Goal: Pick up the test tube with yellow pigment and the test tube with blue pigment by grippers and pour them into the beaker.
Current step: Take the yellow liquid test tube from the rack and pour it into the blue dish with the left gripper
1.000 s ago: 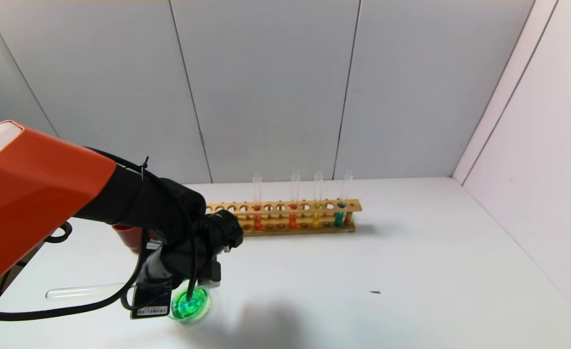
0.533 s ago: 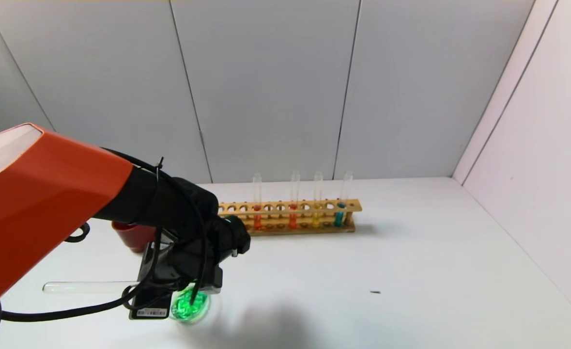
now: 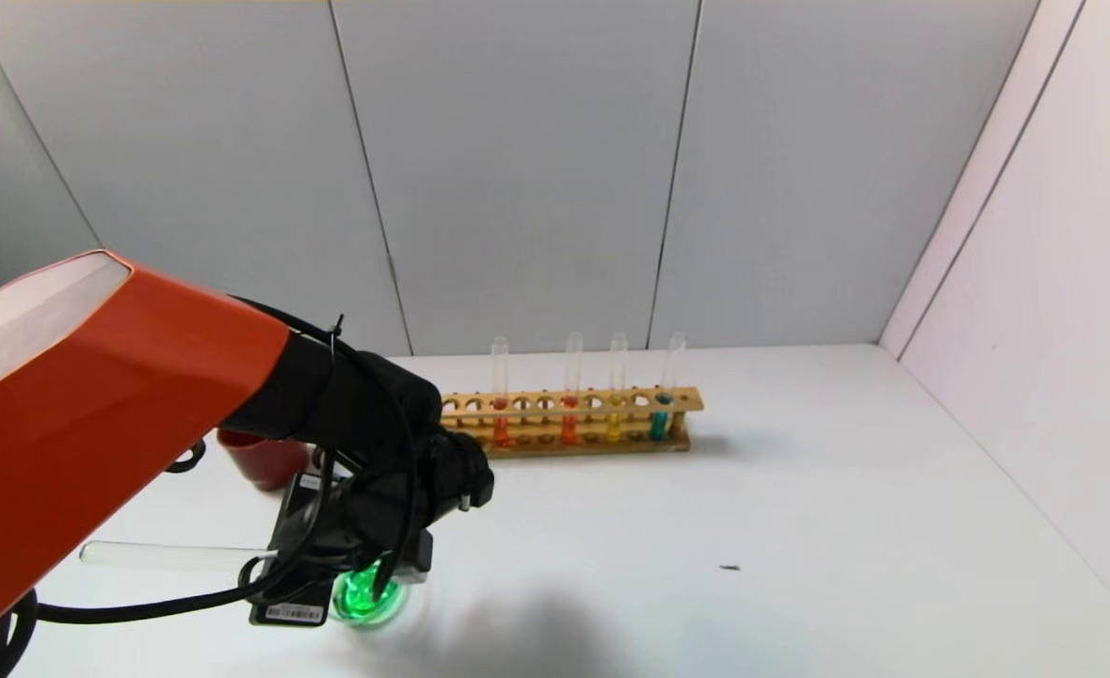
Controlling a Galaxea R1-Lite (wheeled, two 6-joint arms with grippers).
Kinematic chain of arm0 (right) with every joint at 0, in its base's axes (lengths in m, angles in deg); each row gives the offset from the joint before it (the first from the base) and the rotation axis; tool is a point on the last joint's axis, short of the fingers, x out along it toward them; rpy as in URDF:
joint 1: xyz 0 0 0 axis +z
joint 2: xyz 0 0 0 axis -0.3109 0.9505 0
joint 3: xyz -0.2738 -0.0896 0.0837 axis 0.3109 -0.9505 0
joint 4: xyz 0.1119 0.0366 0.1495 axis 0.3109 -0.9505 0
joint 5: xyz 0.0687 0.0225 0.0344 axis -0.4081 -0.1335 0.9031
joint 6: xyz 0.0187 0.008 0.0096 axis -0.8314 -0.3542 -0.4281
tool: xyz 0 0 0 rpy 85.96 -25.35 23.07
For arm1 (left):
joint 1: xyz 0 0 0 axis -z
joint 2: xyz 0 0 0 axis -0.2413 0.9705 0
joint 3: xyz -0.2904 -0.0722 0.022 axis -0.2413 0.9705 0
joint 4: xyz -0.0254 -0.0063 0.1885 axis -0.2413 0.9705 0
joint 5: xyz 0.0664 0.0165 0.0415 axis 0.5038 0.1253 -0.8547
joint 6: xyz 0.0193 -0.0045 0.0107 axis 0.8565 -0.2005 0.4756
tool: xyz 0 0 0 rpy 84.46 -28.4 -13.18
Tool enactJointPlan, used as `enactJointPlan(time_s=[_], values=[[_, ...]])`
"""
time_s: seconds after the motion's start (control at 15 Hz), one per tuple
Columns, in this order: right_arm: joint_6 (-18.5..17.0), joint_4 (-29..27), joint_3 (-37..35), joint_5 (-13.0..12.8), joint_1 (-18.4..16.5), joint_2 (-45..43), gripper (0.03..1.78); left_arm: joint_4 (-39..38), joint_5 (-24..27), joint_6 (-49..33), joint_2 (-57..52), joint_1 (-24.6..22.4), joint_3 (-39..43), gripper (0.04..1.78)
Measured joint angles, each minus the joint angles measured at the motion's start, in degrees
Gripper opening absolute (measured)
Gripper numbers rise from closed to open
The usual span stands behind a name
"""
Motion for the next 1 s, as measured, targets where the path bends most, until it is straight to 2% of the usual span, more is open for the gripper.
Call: enactJointPlan(time_s=[1.0], values=[[0.01, 0.00, 0.00, 0.01, 0.00, 0.00, 1.74, 0.67, 0.05, -0.71, 0.49, 1.13, -0.51, 0.32]])
